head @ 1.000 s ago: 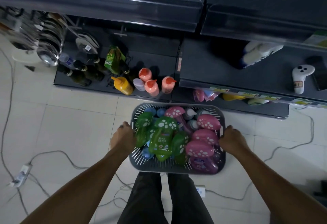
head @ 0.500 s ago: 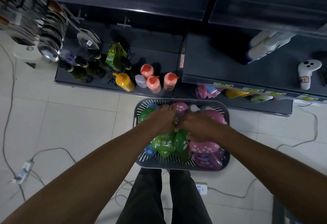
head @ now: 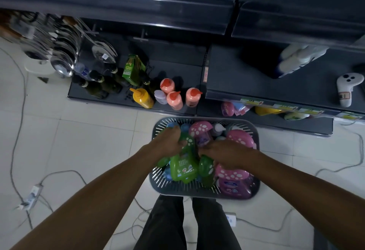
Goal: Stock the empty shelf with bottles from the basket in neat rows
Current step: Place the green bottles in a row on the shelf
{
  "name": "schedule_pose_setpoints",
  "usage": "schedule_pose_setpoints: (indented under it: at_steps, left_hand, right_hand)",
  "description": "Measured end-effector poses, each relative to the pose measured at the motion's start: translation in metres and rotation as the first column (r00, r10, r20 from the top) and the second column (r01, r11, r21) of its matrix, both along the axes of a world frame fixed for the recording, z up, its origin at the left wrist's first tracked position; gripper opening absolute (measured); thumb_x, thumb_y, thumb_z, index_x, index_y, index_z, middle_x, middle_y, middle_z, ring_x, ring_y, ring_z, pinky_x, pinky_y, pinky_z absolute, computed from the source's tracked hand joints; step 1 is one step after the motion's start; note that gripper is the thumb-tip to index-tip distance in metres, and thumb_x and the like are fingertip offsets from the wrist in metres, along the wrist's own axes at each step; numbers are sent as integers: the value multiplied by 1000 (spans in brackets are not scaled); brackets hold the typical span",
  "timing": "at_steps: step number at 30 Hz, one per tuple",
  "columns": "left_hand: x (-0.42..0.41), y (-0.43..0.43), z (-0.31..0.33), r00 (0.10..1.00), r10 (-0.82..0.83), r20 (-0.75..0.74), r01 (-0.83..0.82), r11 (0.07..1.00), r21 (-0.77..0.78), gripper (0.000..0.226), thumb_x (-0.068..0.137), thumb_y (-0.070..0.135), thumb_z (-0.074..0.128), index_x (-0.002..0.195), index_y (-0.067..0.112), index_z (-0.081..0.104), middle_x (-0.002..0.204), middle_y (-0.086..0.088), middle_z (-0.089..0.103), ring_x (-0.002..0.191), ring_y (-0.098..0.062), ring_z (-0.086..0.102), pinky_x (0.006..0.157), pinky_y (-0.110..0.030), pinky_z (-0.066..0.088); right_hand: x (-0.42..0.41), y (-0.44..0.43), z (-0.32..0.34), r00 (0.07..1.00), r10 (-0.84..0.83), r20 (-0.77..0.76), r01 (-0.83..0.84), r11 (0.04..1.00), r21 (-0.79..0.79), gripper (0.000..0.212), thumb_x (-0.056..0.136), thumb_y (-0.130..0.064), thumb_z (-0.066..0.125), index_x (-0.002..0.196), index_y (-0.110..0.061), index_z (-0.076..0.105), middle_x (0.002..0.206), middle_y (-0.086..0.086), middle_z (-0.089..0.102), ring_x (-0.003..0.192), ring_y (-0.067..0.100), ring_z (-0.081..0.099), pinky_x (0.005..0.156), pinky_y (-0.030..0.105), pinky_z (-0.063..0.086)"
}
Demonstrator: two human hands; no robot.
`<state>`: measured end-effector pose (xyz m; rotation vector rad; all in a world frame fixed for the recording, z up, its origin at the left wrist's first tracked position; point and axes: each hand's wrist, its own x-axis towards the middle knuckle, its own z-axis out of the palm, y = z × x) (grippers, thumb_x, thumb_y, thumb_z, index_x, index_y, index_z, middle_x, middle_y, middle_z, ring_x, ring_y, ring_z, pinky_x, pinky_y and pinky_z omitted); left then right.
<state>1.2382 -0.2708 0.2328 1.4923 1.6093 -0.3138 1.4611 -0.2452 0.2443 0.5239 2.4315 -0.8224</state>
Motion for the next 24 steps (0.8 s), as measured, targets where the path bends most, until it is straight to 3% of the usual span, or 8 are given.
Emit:
schedule_pose_setpoints:
  at_steps: [2, 7, 9, 13, 17, 21, 24]
  left_hand:
    - [-6, 1, 12, 1000, 18, -18, -17, 1000, 23, 39, 97, 33, 60, 121, 3, 53, 120, -20, 61, 111, -36, 60, 78, -33, 44]
    - [-19, 22, 50, 997, -18, -70, 26, 992, 122, 38, 93, 36, 66, 119, 10, 57, 118, -16, 59, 110, -35, 59, 87, -40, 51]
    - [-23, 29, 68, 997, -39, -64, 48, 988, 148, 39, 93, 35, 65, 123, 11, 56, 116, -15, 60, 108, -35, 61, 89, -43, 53]
    - [-27, 44, 106, 991, -96, -89, 113, 970, 214, 36, 95, 36, 62, 119, 10, 59, 113, -16, 62, 105, -36, 62, 88, -45, 55]
    - [-25, 57, 148, 984, -143, -110, 172, 928, 331, 43, 97, 40, 61, 130, 14, 55, 122, -17, 59, 113, -39, 60, 95, -42, 52]
    - [-20, 69, 193, 972, -194, -130, 232, 867, 441, 52, 97, 42, 60, 140, 15, 51, 130, -16, 58, 118, -41, 60, 99, -46, 51]
    - [-17, 78, 227, 962, -239, -132, 273, 810, 518, 51, 96, 40, 62, 139, 14, 52, 128, -14, 58, 116, -39, 60, 98, -45, 51]
  right_hand:
    - [3, -2, 4, 1000, -10, 5, 10, 1000, 6, 55, 89, 3, 55, 141, -14, 44, 123, 11, 60, 105, 29, 61, 73, 34, 46]
    - [3, -6, 21, 989, -142, -31, 140, 988, -61, 56, 88, -4, 65, 140, -13, 46, 132, 7, 54, 113, 21, 55, 90, 35, 49]
    - [4, -7, 33, 979, -194, -61, 192, 981, -35, 52, 91, -12, 65, 140, -14, 47, 134, 6, 51, 120, 21, 48, 94, 31, 44]
    - [2, 1, 71, 957, -284, -59, 289, 950, 121, 54, 98, -32, 58, 146, -17, 40, 149, 7, 44, 138, 25, 40, 110, 41, 41]
    - [-2, 14, 121, 933, -337, -126, 359, 897, 256, 49, 98, -39, 54, 141, -17, 45, 135, 7, 52, 127, 25, 47, 107, 41, 42]
    - [3, 22, 177, 890, -417, -182, 455, 830, 323, 52, 98, -40, 54, 142, -12, 49, 133, 10, 55, 126, 25, 48, 109, 34, 32]
    - [8, 24, 223, 840, -499, -214, 543, 771, 332, 50, 95, -43, 57, 138, -18, 53, 129, 6, 57, 124, 24, 50, 105, 39, 41]
